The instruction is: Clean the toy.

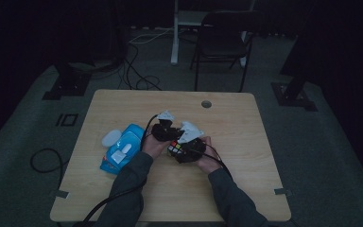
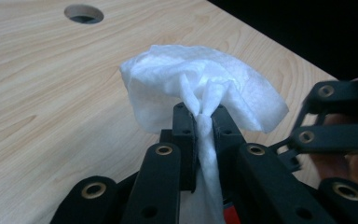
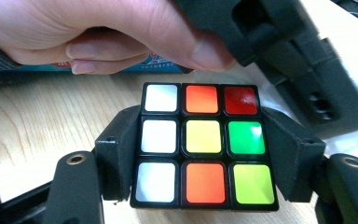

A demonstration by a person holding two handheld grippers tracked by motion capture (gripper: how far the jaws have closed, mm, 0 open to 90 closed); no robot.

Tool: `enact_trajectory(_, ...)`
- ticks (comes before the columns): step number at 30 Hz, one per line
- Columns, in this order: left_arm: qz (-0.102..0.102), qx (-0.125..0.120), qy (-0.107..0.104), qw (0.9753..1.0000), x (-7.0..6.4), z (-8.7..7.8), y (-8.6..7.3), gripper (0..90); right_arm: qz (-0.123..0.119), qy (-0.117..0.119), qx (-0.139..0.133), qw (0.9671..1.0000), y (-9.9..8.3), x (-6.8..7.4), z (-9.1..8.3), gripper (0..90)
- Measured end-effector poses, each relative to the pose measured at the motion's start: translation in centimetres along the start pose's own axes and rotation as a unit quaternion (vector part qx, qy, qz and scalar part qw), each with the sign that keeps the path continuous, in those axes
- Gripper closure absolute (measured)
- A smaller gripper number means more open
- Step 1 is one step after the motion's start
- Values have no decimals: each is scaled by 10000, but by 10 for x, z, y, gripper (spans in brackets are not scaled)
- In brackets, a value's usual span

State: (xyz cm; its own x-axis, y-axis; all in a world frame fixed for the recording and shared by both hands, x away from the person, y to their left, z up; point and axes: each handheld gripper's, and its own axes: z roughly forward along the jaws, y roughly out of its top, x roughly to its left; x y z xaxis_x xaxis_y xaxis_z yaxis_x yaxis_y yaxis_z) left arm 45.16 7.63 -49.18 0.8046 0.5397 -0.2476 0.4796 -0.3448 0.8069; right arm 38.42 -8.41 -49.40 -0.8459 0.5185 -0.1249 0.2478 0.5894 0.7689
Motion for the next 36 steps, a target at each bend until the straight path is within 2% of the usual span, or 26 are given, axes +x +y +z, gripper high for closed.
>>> enact_trajectory(11,-30,8,-160,9999,-1,0,2,844,-28,29,-21,10000,0,0,0,343)
enact_trajectory(20,-44,16,-211,9998,0,-1,2,845,-42,30,-39,10000,0,0,0,342)
enact_trajectory(28,-181,59,-74,9998,5,0,-2,845,-55,-2,-90,9999,0,0,-5,343)
enact_trajectory(36,-237,77,-78,9997,5,0,-3,845,-64,-10,-108,9999,0,0,-5,342)
